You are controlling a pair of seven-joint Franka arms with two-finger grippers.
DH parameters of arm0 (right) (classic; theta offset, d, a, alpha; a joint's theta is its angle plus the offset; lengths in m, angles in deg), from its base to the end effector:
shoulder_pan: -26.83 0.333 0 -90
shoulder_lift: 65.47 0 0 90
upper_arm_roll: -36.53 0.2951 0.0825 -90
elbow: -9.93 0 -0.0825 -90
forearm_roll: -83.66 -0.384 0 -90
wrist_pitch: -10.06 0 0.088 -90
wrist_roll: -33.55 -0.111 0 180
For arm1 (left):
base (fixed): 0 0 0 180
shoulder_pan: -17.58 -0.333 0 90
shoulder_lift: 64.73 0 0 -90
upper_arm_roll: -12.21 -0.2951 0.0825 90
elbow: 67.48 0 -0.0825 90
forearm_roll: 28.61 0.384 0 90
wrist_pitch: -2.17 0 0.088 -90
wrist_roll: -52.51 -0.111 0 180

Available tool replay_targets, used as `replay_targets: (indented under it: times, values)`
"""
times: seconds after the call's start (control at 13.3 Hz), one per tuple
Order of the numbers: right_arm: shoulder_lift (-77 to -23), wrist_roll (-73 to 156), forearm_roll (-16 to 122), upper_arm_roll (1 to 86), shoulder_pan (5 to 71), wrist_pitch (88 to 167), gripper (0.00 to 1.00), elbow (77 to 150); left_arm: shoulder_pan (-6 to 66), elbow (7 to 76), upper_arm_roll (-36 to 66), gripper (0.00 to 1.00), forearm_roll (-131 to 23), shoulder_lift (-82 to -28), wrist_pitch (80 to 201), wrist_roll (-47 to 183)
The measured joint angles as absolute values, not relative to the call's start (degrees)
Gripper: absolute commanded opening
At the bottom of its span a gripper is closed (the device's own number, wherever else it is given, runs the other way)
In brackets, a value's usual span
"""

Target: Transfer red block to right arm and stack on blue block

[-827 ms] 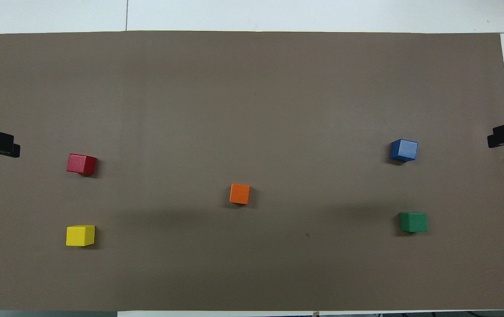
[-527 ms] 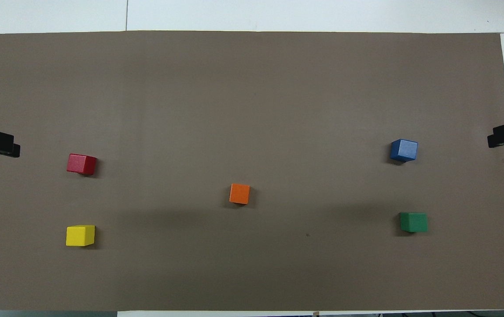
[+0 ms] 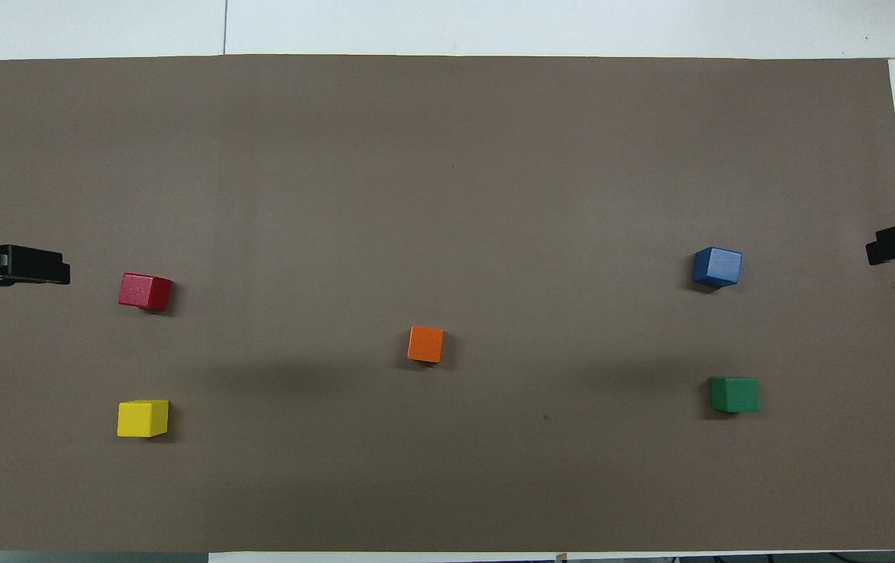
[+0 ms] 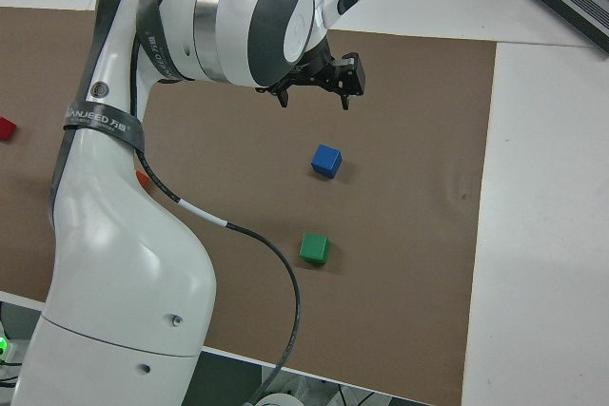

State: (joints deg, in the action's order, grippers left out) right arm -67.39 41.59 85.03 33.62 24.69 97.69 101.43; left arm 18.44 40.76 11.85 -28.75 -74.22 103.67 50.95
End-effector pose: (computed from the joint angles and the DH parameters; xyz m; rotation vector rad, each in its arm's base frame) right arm 0.5378 -0.0507 0.6021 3.1219 0.0807 -0.0568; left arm 0.5180 -0.0046 0.5541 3.1372 -0.0558 0.0754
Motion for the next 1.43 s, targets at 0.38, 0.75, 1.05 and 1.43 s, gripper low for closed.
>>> replay_targets:
  times: [0.38, 0.75, 1.05, 1.43]
  values:
    - [-67.91, 42.37, 83.84, 33.60, 23.90, 99.54, 1.00, 104.26, 18.09, 49.83, 11.86, 1.00, -28.75, -71.17, 115.94, 49.66]
    - [-69.97, 45.27, 67.77, 33.57, 21.10, 108.14, 1.00, 117.45, 16.28, 52.47, 11.70, 1.00, -28.75, -61.20, 127.07, 46.44]
    - [-69.91, 54.80, 48.52, 33.59, 19.68, 111.89, 1.00, 125.81, 16.22, 54.69, 11.66, 1.00, -28.75, -58.55, 133.40, 46.26]
    - [-69.31, 69.10, 22.82, 33.77, 18.28, 111.66, 1.00, 135.78, 14.85, 58.07, 11.67, 1.00, -28.75, -56.60, 137.51, 45.06]
